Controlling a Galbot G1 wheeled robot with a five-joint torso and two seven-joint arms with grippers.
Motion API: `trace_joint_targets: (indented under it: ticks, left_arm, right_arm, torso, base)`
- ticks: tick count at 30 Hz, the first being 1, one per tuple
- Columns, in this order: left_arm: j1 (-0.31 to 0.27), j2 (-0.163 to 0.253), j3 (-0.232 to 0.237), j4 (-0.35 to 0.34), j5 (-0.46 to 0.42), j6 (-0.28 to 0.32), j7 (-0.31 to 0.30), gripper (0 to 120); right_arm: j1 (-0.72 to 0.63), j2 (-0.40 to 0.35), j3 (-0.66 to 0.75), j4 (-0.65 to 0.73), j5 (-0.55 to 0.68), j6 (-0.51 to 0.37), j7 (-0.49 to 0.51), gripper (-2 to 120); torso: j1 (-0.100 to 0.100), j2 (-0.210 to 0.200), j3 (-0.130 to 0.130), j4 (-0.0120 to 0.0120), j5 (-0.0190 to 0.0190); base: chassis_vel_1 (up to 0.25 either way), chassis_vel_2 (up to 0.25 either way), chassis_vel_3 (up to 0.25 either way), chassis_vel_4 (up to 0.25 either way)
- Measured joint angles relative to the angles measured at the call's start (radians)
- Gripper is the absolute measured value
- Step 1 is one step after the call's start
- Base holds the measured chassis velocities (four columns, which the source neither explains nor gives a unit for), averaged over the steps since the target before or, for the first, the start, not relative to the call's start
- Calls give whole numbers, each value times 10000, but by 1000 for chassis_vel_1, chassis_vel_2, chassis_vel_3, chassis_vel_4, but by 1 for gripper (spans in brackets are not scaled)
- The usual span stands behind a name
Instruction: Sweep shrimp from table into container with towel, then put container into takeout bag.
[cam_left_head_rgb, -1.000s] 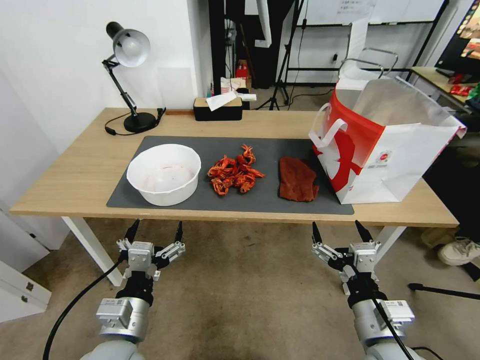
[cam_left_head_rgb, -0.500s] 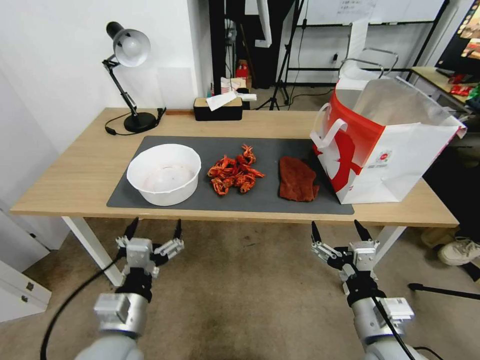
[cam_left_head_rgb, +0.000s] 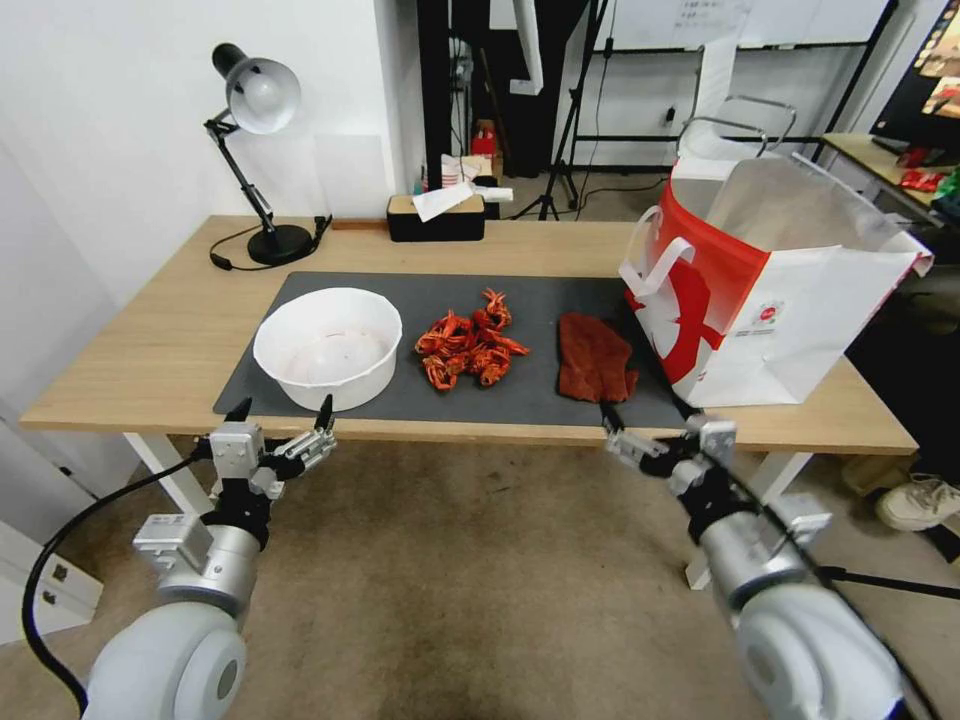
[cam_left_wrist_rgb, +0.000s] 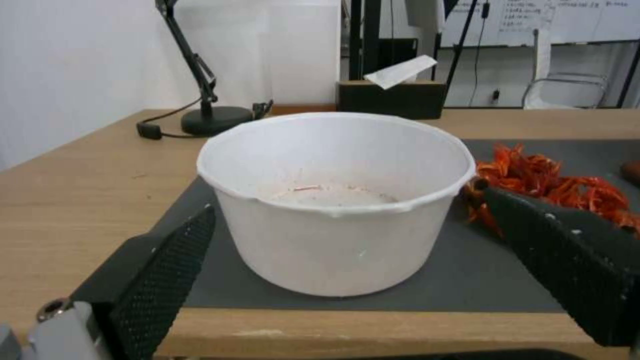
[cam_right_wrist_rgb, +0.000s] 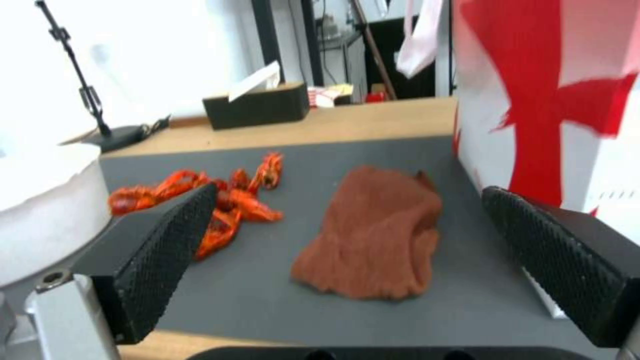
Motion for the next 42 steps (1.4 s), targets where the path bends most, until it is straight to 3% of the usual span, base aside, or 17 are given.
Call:
trace_joint_targets:
  ticks: [10, 16, 18, 19, 22, 23, 24, 25, 27, 28, 29, 31, 32, 34, 35, 37, 42]
  left_arm:
    - [-2, 45, -75, 79, 76, -233, 58, 100]
    - [-379, 732, -64, 336, 57, -1017, 456, 100]
    - [-1651, 2272, -403, 828, -236, -1265, 1774, 100]
    - [-1651, 2272, -403, 828, -236, -1265, 1774, 100]
    - [-3234, 4322, -400, 1619, -673, -516, 3393, 100]
    - [-3234, 4322, -400, 1619, -673, -516, 3393, 100]
    - [-3774, 5085, -320, 2003, -649, -274, 4316, 100]
    - [-3774, 5085, -320, 2003, -649, -274, 4316, 100]
    - [-4858, 6303, 57, 2771, -77, -28, 6807, 100]
    - [-5238, 6597, 254, 2968, 192, -8, 7554, 100]
    - [-5238, 6597, 254, 2968, 192, -8, 7554, 100]
    - [-6552, 7251, 829, 3415, 1615, -247, 9807, 100]
    - [-6552, 7251, 829, 3415, 1615, -247, 9807, 100]
    - [-7704, 7795, 1529, 3674, 3238, -766, 11257, 100]
    - [-7704, 7795, 1529, 3674, 3238, -766, 11257, 100]
    - [-8508, 8263, 2348, 3826, 3890, -1087, 11680, 100]
    - [-9432, 8491, 3362, 4181, 4412, -1836, 12274, 100]
  right_arm:
    - [-36, 64, -75, -221, -102, -9, -120, 100]
    - [-73, 64, -230, -309, -283, -24, -177, 100]
    - [-137, 55, -383, -339, -435, 61, -200, 100]
    - [-137, 55, -383, -339, -435, 61, -200, 100]
    - [-256, 40, -503, -306, -620, 143, -183, 100]
    - [-256, 40, -503, -306, -620, 143, -183, 100]
    - [-299, 52, -543, -267, -686, 150, -173, 100]
    - [-299, 52, -543, -267, -686, 150, -173, 100]
    - [-373, 109, -583, -228, -817, 172, -144, 100]
    - [-400, 112, -581, -226, -842, 203, -126, 100]
    - [-400, 112, -581, -226, -842, 203, -126, 100]
    - [-472, 102, -542, -234, -889, 337, -120, 100]
    - [-472, 102, -542, -234, -889, 337, -120, 100]
    - [-537, 101, -447, -252, -911, 418, -110, 100]
    - [-537, 101, -447, -252, -911, 418, -110, 100]
    - [-595, 152, -412, -262, -959, 475, -107, 100]
    - [-665, 234, -433, -275, -1066, 550, -107, 100]
  torso:
    - [-2, 0, -1, -1, 2]
    - [-2, 1, -1, 1, -3]
    - [-3, 1, -1, -2, -1]
    - [-3, 1, -1, -2, -1]
    - [-2, 1, 0, -6, 2]
    - [-2, 1, 0, -6, 2]
    - [-1, 0, 0, -4, 1]
    - [-1, 0, 0, -4, 1]
    - [-1, 0, 1, -1, 0]
    - [-1, 1, 1, 2, -6]
    - [-1, 1, 1, 2, -6]
    - [-2, 0, 0, -1, 2]
    - [-2, 0, 0, -1, 2]
    - [-1, 0, 0, -4, 1]
    - [-1, 0, 0, -4, 1]
    - [-2, 0, -1, 0, 4]
    - [-3, 0, -1, -1, 1]
  base:
    - [0, 0, 0, 0]
    - [0, 0, 0, 0]
    - [0, 0, 0, 0]
    - [0, 0, 0, 0]
    - [0, 0, 0, 0]
    - [0, 0, 0, 0]
    - [0, 0, 0, 0]
    - [0, 0, 0, 0]
    - [0, 0, 0, 0]
    - [0, 0, 0, 0]
    - [0, 0, 0, 0]
    - [0, 0, 0, 0]
    - [0, 0, 0, 0]
    - [0, 0, 0, 0]
    - [0, 0, 0, 0]
    - [0, 0, 0, 0]
    - [0, 0, 0, 0]
